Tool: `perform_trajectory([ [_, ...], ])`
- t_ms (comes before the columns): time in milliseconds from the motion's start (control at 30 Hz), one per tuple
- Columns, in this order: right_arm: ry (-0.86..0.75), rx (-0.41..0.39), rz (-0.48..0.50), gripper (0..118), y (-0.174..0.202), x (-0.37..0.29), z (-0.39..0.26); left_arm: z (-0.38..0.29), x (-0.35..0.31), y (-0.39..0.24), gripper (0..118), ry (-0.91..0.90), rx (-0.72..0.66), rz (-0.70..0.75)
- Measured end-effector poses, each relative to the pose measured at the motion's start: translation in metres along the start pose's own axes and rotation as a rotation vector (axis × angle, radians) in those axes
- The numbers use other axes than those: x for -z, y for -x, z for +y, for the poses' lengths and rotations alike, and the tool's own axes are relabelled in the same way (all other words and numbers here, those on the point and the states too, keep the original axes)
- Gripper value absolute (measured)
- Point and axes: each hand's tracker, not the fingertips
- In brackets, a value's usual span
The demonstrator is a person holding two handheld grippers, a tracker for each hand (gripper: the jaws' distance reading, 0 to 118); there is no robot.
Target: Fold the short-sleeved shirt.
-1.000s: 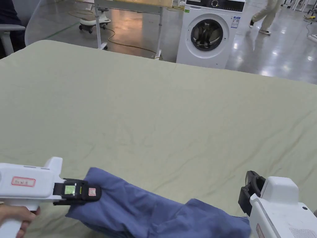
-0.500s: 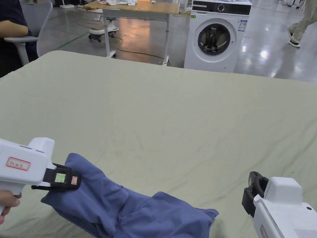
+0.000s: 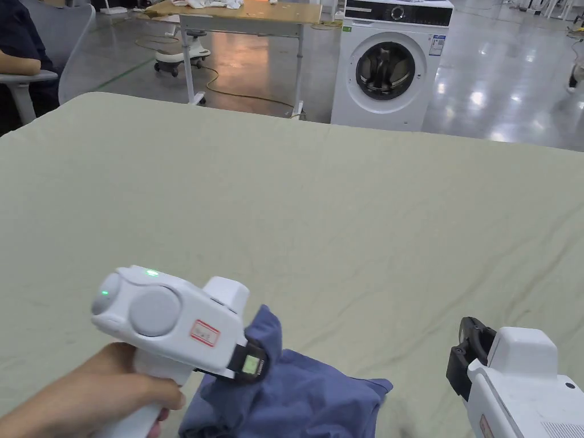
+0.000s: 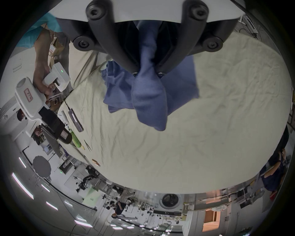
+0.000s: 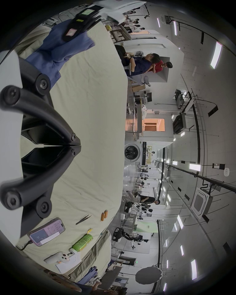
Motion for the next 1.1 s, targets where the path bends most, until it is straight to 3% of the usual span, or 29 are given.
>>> perform_trajectory([
  [167,0.005,0.007,-0.019,0,-0.007,-0.004,-0.004,0.001,0.048,-0.032,7,0.062,0.012,-0.002],
  [500,0.011,0.01,-0.044,0,-0.015,-0.008,-0.006,-0.001,0.083,-0.06,8,0.06,-0.026,-0.018],
  [600,0.014,0.018,-0.046,0,-0.016,-0.008,-0.008,0.0,0.094,-0.056,21,0.071,-0.082,-0.039],
  [667,0.016,0.019,-0.047,0,-0.016,-0.008,-0.009,0.0,0.093,-0.054,43,0.06,-0.116,-0.077],
  [767,0.015,0.019,-0.047,0,-0.016,-0.01,-0.008,0.0,0.079,-0.052,49,0.023,-0.116,-0.13],
  [833,0.014,0.015,-0.05,0,-0.017,-0.01,-0.008,0.002,0.069,-0.047,46,0.004,-0.117,-0.182],
  [933,0.013,0.017,-0.051,0,-0.018,-0.011,-0.007,0.002,0.052,-0.039,24,-0.062,-0.152,-0.281],
  [1000,0.014,0.017,-0.054,0,-0.019,-0.012,-0.008,0.003,0.048,-0.031,18,-0.106,-0.18,-0.345],
  [1100,0.018,0.016,-0.056,0,-0.019,-0.012,-0.009,0.0,0.059,-0.032,7,-0.087,-0.169,-0.281],
])
